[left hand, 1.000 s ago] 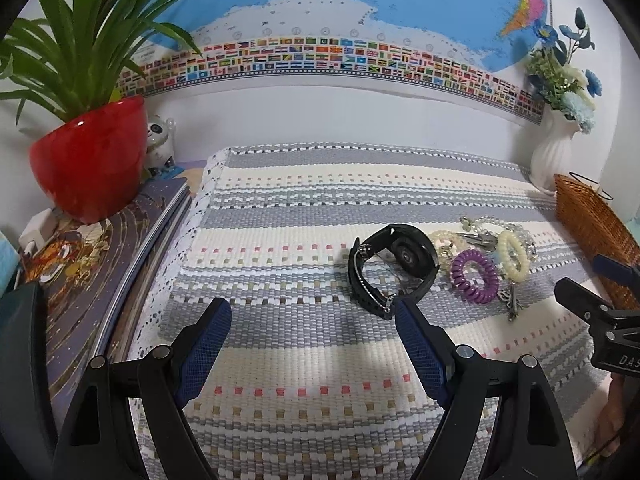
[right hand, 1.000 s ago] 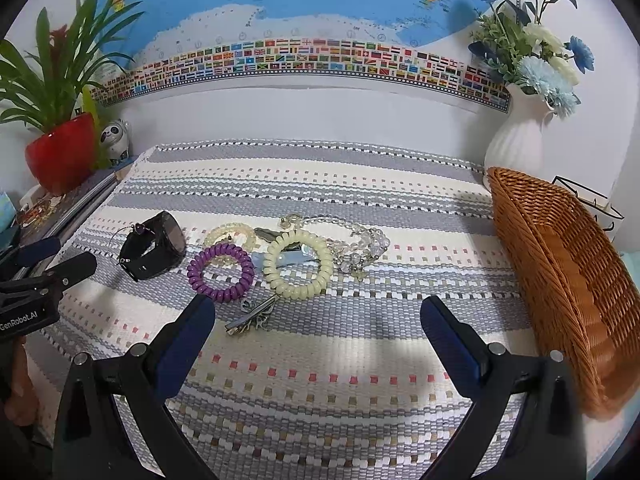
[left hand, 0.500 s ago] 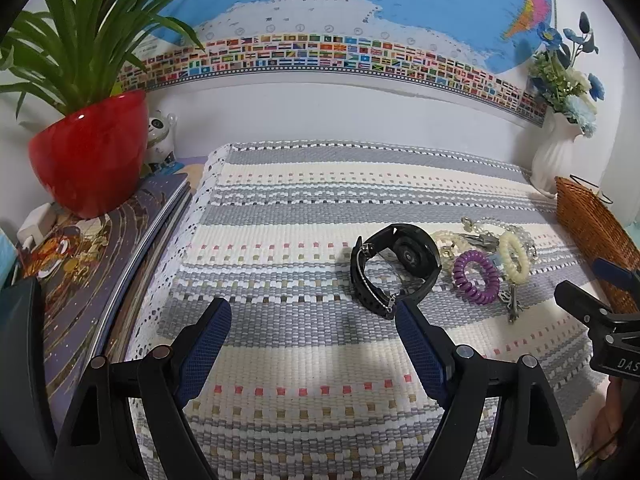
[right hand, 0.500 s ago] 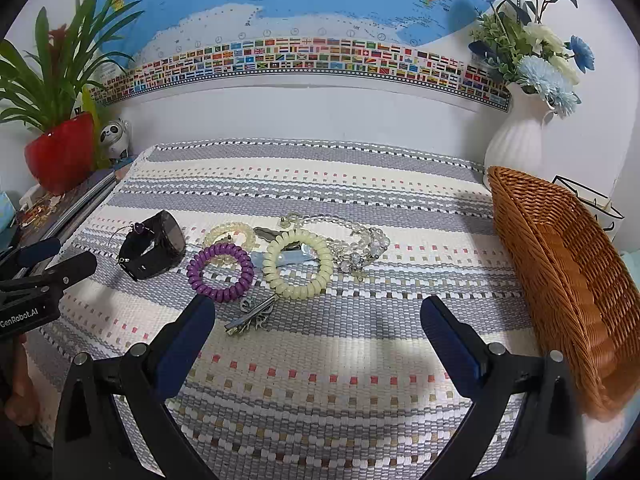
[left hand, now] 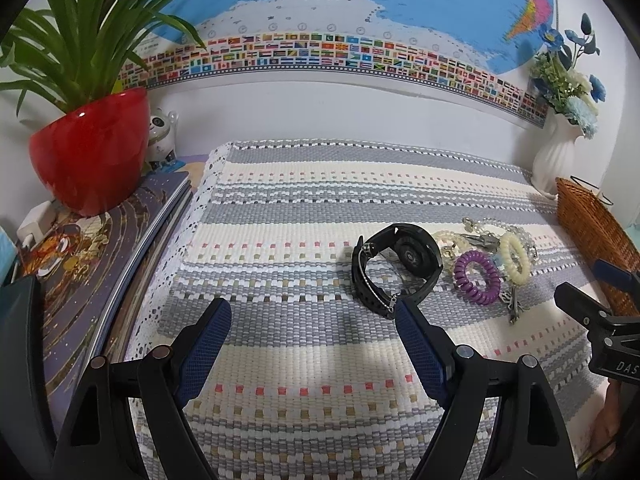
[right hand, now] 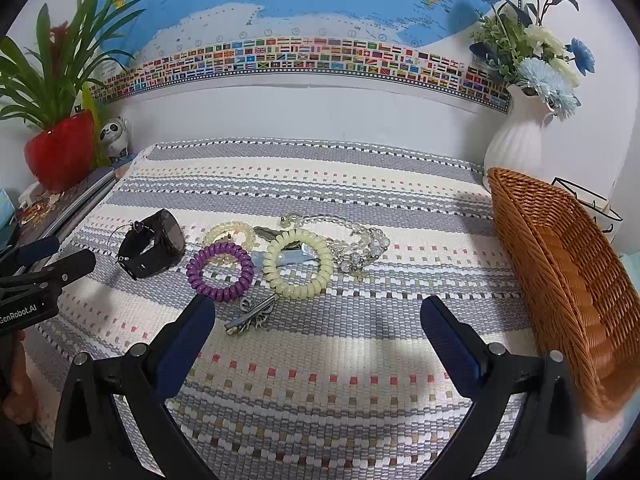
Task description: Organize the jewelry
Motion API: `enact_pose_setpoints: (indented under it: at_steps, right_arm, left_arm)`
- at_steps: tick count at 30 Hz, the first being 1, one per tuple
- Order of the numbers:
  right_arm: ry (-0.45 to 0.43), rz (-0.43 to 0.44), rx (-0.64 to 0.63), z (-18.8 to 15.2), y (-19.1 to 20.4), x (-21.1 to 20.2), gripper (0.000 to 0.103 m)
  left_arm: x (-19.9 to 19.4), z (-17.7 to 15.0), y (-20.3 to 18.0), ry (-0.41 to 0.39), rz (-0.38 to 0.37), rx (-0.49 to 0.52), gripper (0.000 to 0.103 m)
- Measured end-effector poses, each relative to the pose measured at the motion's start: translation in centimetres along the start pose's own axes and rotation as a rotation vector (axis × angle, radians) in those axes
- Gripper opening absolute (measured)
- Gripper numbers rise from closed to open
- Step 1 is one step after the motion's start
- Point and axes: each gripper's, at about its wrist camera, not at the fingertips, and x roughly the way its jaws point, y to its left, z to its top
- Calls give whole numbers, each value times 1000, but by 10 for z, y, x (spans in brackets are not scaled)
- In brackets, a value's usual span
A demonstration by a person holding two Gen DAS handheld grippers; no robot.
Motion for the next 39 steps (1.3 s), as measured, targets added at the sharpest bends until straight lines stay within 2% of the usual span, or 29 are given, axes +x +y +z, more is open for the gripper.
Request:
enact_pose_setpoints:
  at_steps: [5,9,27,31,34,35,37,39]
  right_arm:
    - [2,0,-2,0,0,0,103]
    - [9,2,-8,0,2,2,103]
    - [31,-1,-22,0,6,5,103]
    - [37,53,-17,0,2,4,103]
    - [50,160,-14,1,-3,3,93]
    - [59,183,-21,2,-3,4,92]
    - [78,199,-35,4,-3,7,90]
    - [80,200,-62,8,-1,7,87]
  left_arm:
    - [0,0,0,1,-1,-3,85]
    - [-3,0,0,-17,34,-7,85]
    - [-4,1,1,-15,14,-11,85]
    - [-6,4,6,-2,-60,-27,85]
    - [-3,9,15,59,-133,-68,84]
    - [-2,11,16,69,-145,-78,84]
    - [-1,20,20,91,-168,-104,83]
    - [2,30,18,110,-196,-113,77]
